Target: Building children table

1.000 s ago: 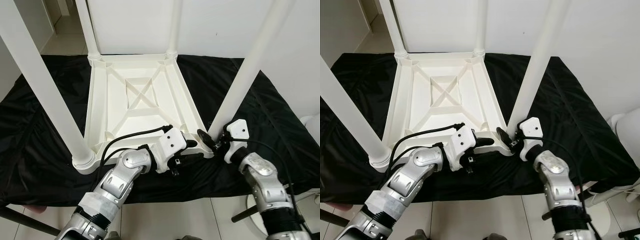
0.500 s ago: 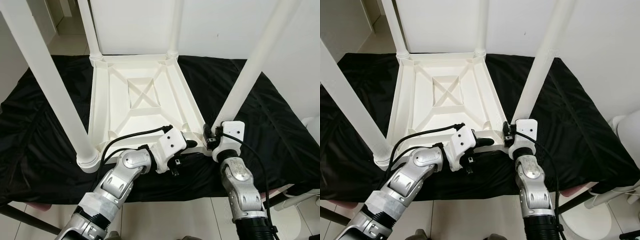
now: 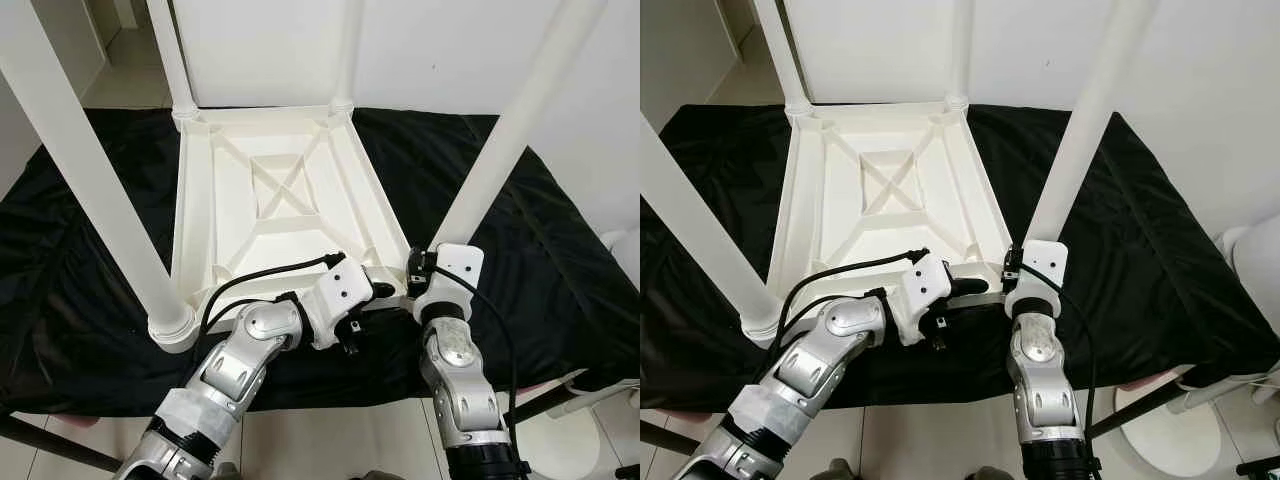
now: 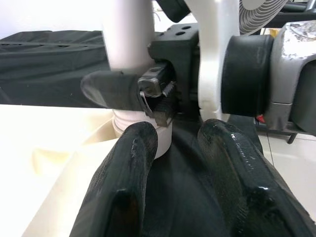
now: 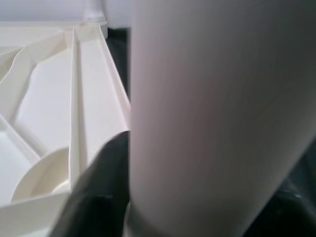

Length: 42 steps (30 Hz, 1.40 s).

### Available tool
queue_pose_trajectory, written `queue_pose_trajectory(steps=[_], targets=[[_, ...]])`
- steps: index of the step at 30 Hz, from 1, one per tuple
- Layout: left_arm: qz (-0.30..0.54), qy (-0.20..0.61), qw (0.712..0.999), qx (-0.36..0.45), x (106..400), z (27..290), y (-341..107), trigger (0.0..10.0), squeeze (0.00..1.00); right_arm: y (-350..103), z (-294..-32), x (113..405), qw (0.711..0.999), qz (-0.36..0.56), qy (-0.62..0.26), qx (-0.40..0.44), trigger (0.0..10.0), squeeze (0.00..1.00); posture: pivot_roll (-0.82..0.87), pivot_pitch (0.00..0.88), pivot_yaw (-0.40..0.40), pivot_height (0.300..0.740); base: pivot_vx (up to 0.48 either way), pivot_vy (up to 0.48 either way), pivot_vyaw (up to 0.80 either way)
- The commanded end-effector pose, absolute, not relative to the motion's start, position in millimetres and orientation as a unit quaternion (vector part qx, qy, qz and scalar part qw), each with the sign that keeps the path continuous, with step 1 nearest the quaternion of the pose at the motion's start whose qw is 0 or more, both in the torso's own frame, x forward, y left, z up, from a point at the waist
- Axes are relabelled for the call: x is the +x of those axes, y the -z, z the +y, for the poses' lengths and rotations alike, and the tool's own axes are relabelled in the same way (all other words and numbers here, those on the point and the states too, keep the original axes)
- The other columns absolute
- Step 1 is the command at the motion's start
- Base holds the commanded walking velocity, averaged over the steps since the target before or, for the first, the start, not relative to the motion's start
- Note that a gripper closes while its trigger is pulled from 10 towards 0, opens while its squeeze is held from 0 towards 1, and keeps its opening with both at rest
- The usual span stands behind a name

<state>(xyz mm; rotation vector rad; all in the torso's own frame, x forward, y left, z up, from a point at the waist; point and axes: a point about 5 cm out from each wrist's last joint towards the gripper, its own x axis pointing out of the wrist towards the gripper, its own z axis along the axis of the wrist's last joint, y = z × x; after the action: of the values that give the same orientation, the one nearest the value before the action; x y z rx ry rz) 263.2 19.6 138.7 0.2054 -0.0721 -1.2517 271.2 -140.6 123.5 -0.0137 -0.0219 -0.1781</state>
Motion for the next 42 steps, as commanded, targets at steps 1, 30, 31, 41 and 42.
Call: queue_pose_trajectory(steps=[1, 30, 31, 41, 42], targets=[[-0.026, 0.586, 0.804, 0.099, 261, 19, -136, 10.0, 0.0, -112, -141, 266, 0.996, 0.017, 0.088, -0.006, 10.0, 1.0, -0.03, 0.007, -0.021, 0.74, 0.0, 0.0, 0.0], [-0.035, 0.587, 0.802, 0.104, 266, 16, -141, 10.0, 0.0, -132, -175, 277, 0.954, -0.02, -0.242, -0.174, 10.0, 0.0, -0.03, 0.0, -0.012, 0.74, 0.0, 0.0, 0.0], [-0.036, 0.586, 0.803, 0.104, 266, 16, -141, 10.0, 0.0, -129, -177, 281, 0.949, -0.008, -0.254, -0.185, 10.0, 0.0, -0.02, 0.0, -0.014, 0.74, 0.0, 0.0, 0.0], [-0.037, 0.582, 0.806, 0.104, 267, 17, -142, 10.0, 0.0, -110, -178, 274, 0.938, 0.036, -0.299, -0.17, 0.0, 0.0, -0.02, 0.0, -0.018, 0.74, 0.0, 0.0, 0.0], [-0.037, 0.582, 0.806, 0.104, 267, 17, -142, 10.0, 0.0, -110, -178, 272, 0.939, 0.034, -0.302, -0.163, 0.0, 0.0, -0.02, 0.0, -0.018, 0.74, 0.0, 0.0, 0.0]])
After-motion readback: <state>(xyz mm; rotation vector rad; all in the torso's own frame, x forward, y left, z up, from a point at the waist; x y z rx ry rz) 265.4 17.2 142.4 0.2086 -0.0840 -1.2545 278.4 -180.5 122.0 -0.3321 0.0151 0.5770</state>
